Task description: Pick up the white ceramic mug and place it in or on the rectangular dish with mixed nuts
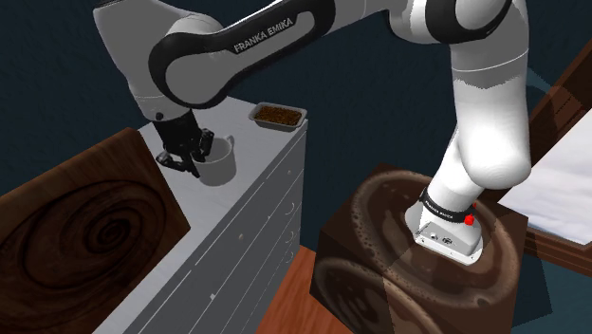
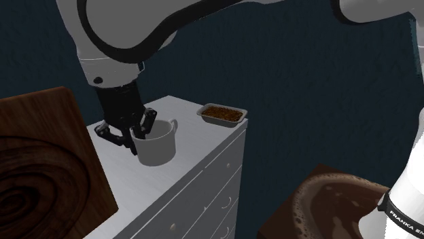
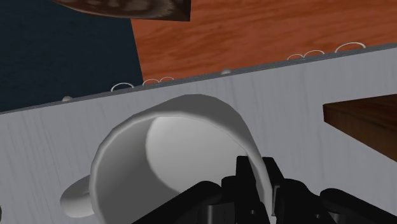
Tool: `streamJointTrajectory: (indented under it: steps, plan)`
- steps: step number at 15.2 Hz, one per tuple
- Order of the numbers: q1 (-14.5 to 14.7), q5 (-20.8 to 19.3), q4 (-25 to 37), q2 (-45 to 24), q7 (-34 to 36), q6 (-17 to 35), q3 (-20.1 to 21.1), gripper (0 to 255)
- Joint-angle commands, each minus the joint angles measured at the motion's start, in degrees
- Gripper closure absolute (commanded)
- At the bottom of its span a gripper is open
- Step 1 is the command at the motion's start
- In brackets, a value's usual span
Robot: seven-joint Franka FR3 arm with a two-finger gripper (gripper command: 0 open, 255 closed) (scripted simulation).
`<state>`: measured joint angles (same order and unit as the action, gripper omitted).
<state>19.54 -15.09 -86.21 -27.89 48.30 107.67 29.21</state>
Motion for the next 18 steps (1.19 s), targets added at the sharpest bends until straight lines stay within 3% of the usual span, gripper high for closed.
streamJointTrajectory:
  steps: [1, 8, 18]
  plan:
    - [0.02, 0.27, 1.17, 0.42, -0.24, -1.55, 0.14, 255]
    - [0.36, 0.86, 5.42, 1.24, -0.81, -6.45, 0.47, 255]
    - [-11.44, 5.24, -6.77, 10.76, -13.62, -2.04, -1.74, 255]
